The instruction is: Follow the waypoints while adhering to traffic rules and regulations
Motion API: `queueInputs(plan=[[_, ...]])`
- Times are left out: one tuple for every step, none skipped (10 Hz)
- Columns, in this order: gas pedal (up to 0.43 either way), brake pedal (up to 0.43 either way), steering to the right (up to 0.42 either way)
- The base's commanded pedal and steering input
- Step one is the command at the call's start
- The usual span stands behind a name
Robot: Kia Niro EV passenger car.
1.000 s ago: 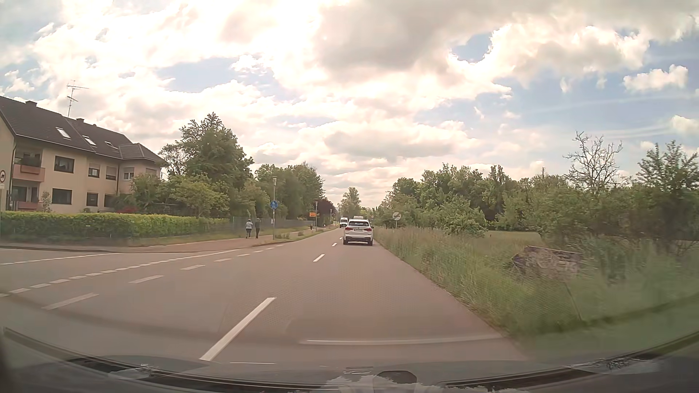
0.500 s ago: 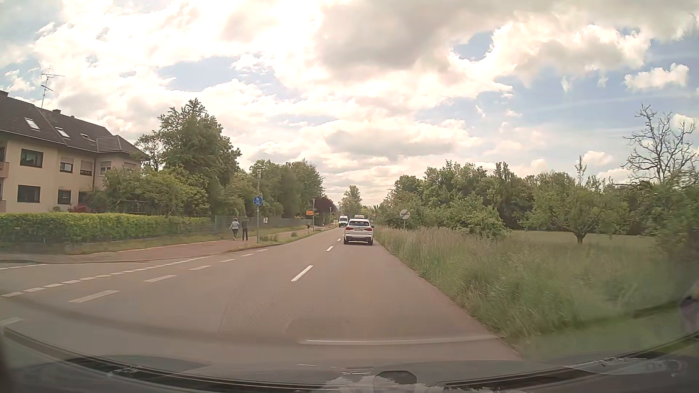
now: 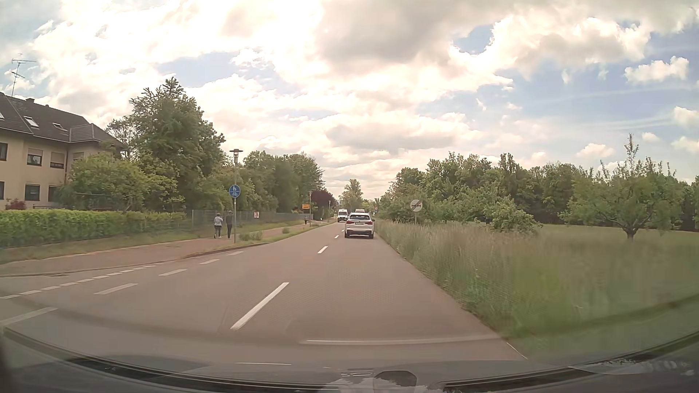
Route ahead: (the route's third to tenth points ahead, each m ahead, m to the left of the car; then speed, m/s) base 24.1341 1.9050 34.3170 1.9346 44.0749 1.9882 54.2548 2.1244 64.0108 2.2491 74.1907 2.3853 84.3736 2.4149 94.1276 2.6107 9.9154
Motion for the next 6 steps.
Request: queueInputs(plan=[[0.0, 0.0, 0.0], [0.0, 0.0, 0.0], [0.0, 0.0, 0.0], [0.0, 0.0, 0.0], [0.0, 0.0, 0.0], [0.0, 0.0, 0.0]])
